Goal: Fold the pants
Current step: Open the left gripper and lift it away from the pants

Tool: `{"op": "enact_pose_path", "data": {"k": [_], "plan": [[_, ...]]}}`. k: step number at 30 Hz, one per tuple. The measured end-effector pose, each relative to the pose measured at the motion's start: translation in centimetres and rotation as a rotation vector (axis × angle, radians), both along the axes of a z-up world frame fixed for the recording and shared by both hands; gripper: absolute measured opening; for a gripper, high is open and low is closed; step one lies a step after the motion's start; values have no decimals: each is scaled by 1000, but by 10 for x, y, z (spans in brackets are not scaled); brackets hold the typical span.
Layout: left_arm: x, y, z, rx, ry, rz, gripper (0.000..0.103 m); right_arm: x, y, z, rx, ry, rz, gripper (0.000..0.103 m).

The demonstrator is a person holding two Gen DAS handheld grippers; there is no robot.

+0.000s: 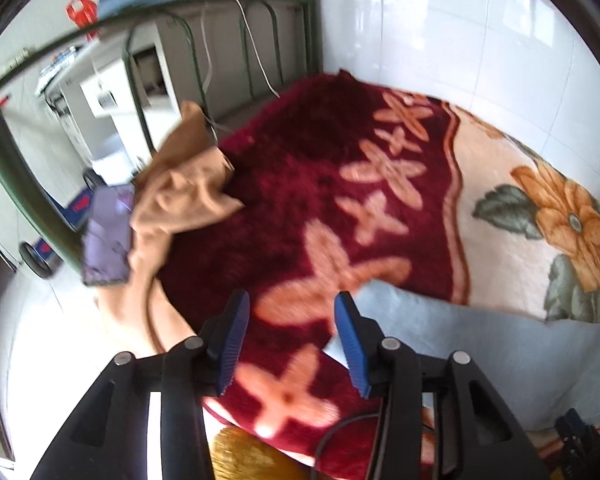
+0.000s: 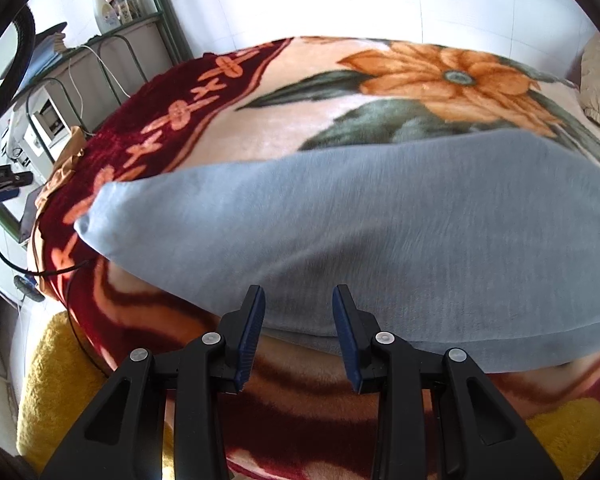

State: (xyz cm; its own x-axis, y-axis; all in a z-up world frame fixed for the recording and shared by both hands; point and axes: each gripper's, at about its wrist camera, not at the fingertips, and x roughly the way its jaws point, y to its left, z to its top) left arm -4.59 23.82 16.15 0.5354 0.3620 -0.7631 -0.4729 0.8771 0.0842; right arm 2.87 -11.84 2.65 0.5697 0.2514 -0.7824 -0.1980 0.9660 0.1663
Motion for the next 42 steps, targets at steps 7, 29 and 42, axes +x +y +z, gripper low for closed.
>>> {"op": "enact_pose_path", "data": {"k": [7,29,42], "plan": [[-29,24,38,129,-43,12,59,-12,1,13,-3,-9,22,36],[-29,33,58,217,-6,-209,69,-38,-32,77,-16,-155,-90,36],[-18,29,34,-52,-16,-246,69,-42,-151,82,-88,-105,-365,36]]}}
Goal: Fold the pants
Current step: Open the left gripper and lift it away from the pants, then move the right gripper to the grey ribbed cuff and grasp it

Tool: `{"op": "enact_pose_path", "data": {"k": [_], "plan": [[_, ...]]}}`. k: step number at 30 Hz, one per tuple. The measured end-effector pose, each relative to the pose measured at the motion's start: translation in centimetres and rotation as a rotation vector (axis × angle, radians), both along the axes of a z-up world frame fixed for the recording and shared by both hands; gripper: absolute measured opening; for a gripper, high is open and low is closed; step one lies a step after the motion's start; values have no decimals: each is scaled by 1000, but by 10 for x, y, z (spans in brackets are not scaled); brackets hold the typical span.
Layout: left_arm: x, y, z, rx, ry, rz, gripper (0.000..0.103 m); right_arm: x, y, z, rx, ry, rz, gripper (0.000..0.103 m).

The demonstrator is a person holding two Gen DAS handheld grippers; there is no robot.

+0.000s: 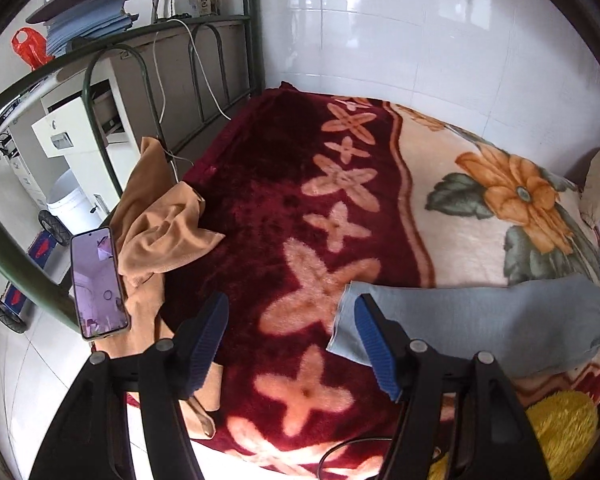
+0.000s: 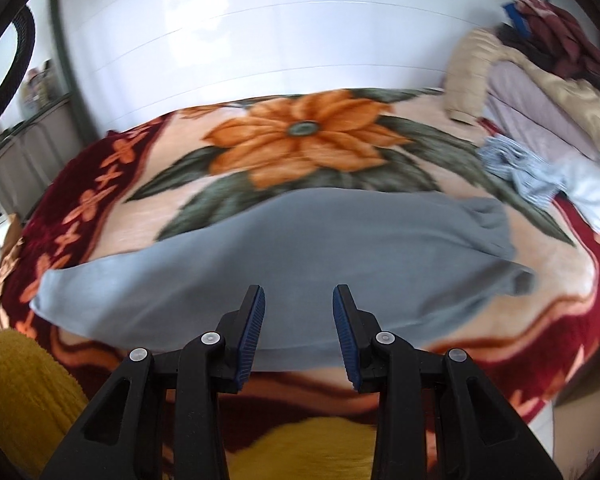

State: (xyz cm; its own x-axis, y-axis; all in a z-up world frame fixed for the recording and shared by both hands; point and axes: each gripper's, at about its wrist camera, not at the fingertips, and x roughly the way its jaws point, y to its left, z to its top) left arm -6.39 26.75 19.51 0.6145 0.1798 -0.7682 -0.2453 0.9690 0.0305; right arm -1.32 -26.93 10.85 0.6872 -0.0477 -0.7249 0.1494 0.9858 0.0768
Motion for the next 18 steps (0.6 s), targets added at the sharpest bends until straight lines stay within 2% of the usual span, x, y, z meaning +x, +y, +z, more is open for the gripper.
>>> {"op": "enact_pose_path", "data": {"k": [4,9,12,15,18], "plan": [[-35,12,17,55,24,71,77,-6,-47,-10,1,23,-82,42],[-56,12,15,-32,86,87,80,-4,-101,-27,-13,88,-169,43],[-43,-8,-3,-84,118,64,80,0,-118,-36,-66,131,-182,43],[-15,-36,-27,-105,148,36,80,1,-126,-40,-140,140,-182,43],[17,-69,-46,-128,151,-30,80,7,-132,-47,-142,142,-182,43]]}}
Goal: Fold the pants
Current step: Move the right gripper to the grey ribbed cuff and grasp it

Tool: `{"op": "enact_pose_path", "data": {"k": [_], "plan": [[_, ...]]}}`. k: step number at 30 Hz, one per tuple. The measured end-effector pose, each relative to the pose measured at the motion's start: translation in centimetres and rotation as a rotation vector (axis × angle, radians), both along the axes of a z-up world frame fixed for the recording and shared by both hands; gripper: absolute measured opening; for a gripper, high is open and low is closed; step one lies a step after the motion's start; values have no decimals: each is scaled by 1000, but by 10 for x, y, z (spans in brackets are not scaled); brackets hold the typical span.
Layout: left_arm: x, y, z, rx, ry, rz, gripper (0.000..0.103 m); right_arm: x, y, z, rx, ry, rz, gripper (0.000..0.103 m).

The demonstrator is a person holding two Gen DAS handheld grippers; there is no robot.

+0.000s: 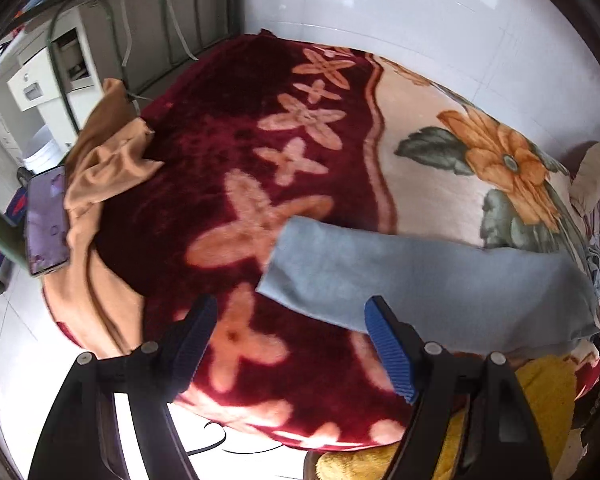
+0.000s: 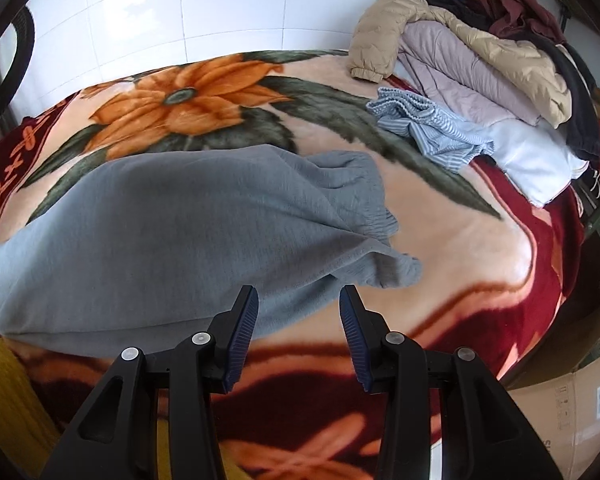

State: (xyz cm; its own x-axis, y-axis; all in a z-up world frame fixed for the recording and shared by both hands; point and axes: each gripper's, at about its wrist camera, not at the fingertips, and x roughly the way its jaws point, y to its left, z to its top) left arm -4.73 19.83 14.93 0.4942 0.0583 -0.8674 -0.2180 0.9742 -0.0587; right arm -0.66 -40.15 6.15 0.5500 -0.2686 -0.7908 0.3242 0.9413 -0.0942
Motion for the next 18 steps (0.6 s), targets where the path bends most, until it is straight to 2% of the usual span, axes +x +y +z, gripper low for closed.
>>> {"op": "enact_pose_path", "data": {"k": [4,6,8,12,16,18], "plan": [[36,-45,-18,7,-7,-79,80,2,-1,-2,-13,2,-9,43],[49,-63,-29,2,6,-111,80,0,0,3,-62,18,21,43],[60,-78,-41,12,19,-141,80,-6,-2,9,-108,-5,34,43],[74,-98,-67,54,64,-177,80,-12,-8,13,-116,10,50,43],[75,-98,-87,83,114,-151,79,-15,-11,15,-2,-40,50,43],[64,-92,-81,60,96,-110,79,-15,-16,19,120,-91,49,43]]}}
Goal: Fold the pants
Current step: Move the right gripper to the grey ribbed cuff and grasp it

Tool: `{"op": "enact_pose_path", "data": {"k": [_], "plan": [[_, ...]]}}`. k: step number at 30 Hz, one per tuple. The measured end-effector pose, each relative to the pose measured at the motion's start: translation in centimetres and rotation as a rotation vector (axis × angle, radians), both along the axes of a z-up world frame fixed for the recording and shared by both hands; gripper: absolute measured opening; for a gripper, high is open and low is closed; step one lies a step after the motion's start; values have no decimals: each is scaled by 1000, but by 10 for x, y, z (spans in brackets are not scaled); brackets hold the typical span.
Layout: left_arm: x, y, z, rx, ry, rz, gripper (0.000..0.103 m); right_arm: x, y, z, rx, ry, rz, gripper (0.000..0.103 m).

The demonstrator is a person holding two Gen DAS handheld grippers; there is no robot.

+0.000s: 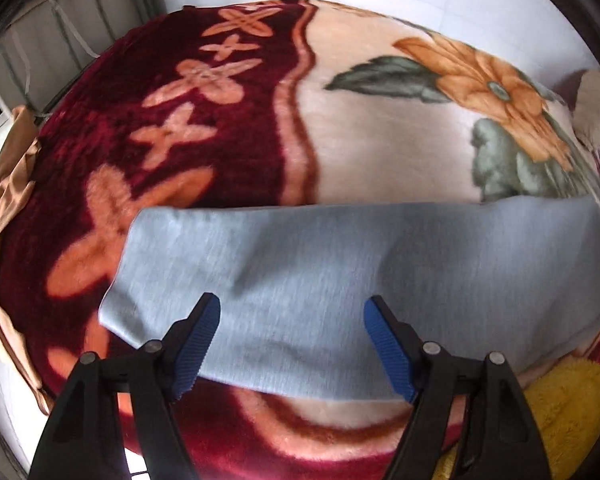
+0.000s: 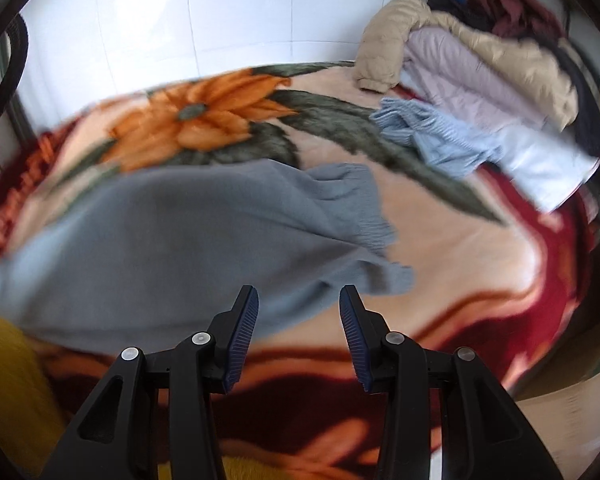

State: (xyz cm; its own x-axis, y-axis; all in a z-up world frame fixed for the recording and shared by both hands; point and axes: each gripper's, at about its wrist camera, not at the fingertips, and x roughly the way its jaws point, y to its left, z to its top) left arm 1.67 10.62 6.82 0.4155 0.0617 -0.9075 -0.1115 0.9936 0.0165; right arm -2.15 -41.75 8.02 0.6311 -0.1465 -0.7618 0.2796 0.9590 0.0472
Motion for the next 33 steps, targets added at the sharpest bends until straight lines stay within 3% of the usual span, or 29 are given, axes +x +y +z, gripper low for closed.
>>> {"op": "enact_pose_path", "data": {"k": [2,5,7,11,16,26,33], "plan": [[-12,6,13,-33,-20,33,79,2,-10,9,116,-70,-21,43],[-27,11,44,-25,-61,59,79,7,-33,37,198,-188,-64,43],[-36,12,68,9,-107,66,79,9,-54,64,209,-270,-97,43],[-47,12,99,5,-165,74,79,17,-88,90,166,-309,-139,54],[-34,9,93,0,-143,87,79,41,-120,68,201,-207,-131,54],[-3,-12,26,-10,-14,67,79,69,-143,-16,360,10,-32,54],[10,-17,-11,-36,45,60,79,87,-124,-53,254,156,56,54]]}}
